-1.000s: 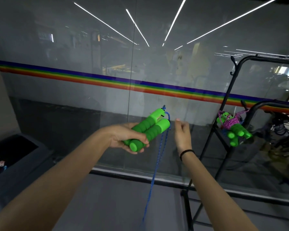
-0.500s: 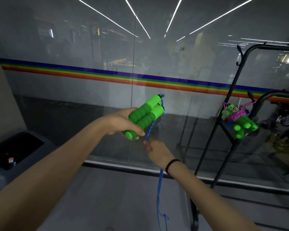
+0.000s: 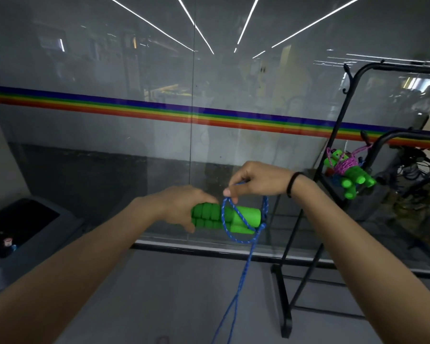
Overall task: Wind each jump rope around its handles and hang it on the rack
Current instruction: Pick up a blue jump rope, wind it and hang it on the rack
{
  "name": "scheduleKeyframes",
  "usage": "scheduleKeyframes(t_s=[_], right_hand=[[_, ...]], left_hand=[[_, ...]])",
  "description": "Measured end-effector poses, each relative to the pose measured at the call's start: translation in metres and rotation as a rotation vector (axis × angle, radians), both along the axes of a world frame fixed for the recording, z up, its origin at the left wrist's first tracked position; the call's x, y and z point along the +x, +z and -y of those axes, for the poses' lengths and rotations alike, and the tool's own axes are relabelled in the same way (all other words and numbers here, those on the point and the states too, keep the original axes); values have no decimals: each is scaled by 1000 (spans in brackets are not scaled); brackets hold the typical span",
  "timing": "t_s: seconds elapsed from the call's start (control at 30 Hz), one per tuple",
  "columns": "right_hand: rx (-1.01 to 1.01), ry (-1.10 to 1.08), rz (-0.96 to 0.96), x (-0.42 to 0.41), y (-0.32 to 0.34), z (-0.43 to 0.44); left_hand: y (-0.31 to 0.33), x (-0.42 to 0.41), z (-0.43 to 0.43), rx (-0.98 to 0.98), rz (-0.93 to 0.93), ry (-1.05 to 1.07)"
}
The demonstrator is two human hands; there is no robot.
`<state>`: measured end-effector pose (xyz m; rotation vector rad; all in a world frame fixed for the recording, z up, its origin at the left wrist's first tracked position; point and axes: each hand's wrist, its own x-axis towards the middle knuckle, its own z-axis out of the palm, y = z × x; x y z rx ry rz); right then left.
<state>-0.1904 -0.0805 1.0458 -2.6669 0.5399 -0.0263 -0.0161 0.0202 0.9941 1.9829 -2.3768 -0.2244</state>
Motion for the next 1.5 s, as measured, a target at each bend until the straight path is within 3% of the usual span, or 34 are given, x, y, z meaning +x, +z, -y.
scheduleKeyframes(t_s=[0.1, 0.2, 0.3, 0.4, 0.53, 0.67, 0.77, 0.87, 1.13, 1.3, 1.37, 1.43, 1.47, 1.5], right_hand=[[176, -20, 113, 1, -15, 4], [547, -84, 395, -7, -39, 10], [549, -278, 439, 6, -71, 1], [547, -390, 489, 19, -87, -6], [128, -337, 396, 14, -84, -9], [-221, -146, 71, 10, -58, -19], [-303, -48, -77, 8, -36, -20], [-256, 30, -105, 9, -20, -17], [242, 29, 167, 15, -18, 4], [649, -16, 458, 18, -41, 14], [788, -121, 567, 16, -59, 14], [1040, -299, 728, 16, -78, 13], [1159, -282, 789, 19, -87, 11], [1114, -239, 818, 23, -94, 11]], left_hand=[[3, 1, -2, -16, -175, -83], [1, 6, -6, -68, -557, -56], [-1, 2, -6, -195, -841, 18], [-3, 3, 0, -251, -921, 183], [-11, 15, 8, -290, -803, 388], [-16, 16, 9, -321, -414, 436], [-18, 14, 7, -169, -109, 370], [-13, 8, 6, -24, 49, 207], [8, 12, 3, 68, 29, -10], [5, 20, 3, -4, -347, -14], [3, 20, 1, -33, -496, 5], [-2, 19, -1, -54, -628, 29], [-6, 19, -2, -64, -692, 39], [-9, 18, -3, -78, -761, 45]])
